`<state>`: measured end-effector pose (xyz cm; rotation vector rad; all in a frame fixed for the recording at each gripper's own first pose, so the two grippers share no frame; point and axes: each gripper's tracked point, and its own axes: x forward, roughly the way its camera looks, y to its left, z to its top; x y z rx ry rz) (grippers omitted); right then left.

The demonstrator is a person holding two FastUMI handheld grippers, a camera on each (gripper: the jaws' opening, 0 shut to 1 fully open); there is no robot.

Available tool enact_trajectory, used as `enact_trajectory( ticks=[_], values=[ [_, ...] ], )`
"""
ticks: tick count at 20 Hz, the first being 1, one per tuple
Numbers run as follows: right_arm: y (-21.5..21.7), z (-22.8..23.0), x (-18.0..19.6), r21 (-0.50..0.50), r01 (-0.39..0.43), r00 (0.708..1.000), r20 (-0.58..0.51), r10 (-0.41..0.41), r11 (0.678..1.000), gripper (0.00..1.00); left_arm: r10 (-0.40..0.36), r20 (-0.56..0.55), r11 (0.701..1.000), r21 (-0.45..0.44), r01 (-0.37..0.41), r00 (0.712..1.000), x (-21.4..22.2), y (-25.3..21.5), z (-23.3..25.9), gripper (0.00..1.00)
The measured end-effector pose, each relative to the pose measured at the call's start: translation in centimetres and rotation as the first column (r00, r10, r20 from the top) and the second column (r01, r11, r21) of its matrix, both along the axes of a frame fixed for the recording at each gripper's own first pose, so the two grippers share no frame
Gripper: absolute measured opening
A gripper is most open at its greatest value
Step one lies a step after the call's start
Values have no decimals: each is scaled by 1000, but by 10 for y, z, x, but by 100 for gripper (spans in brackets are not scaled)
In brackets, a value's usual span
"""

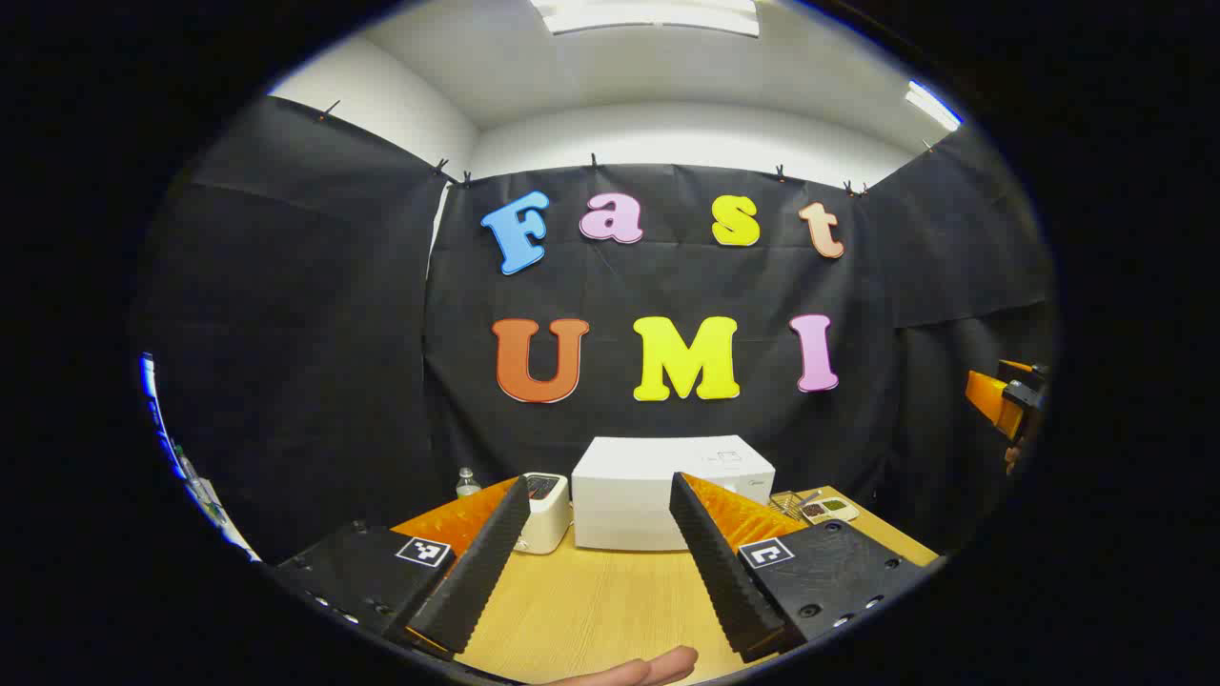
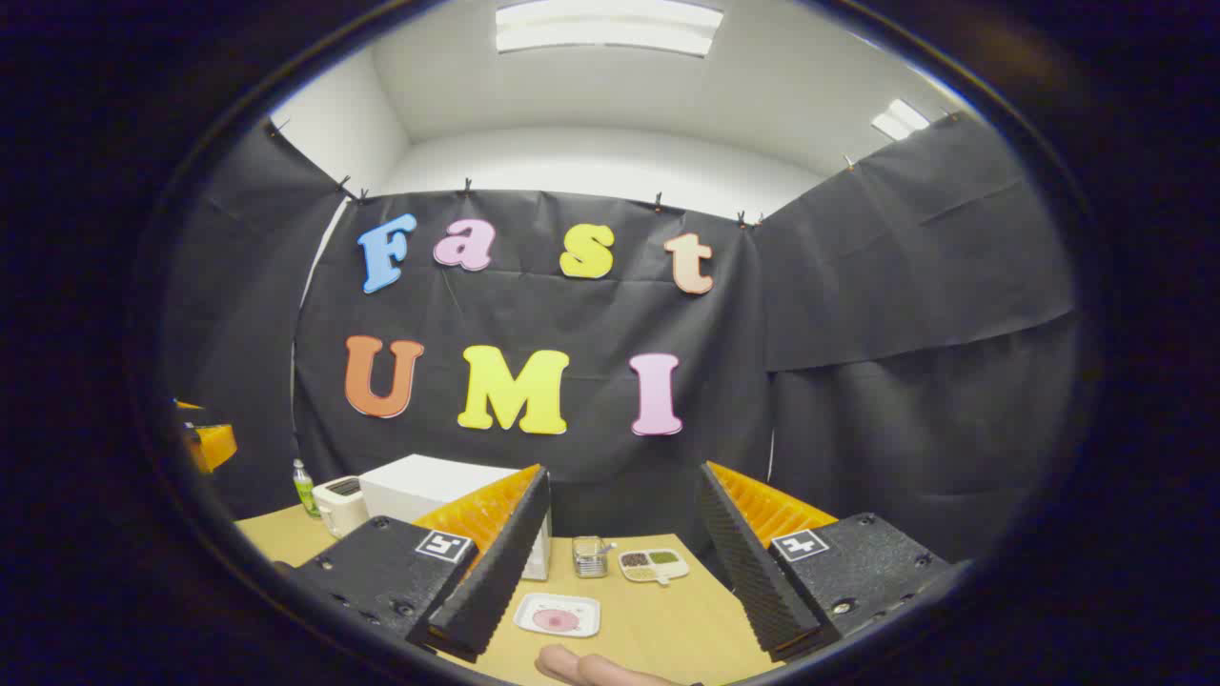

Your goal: Open the microwave oven with the left hand, put the food in, and close the microwave oven.

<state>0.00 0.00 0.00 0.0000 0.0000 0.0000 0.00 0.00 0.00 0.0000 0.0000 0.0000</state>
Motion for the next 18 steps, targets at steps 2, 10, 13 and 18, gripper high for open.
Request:
enact_trajectory(
  ticks=[2,10,13,18],
  values=[
    [-3,3,-5,0,4,1000,16,-4,1000,99,1,9,1000,-8,-1,1000,-3,-4,5,94],
    [-21,1,-11,21,46,999,22,-46,999,99,-70,30,997,-16,71,997,-9,-25,10,93],
    [-32,3,-6,27,67,996,50,-68,997,99,-72,32,997,-29,73,997,-4,-29,8,94],
    [-32,-8,11,44,52,998,39,-53,998,99,-70,33,997,-9,71,997,13,-36,2,94]
  ],
)
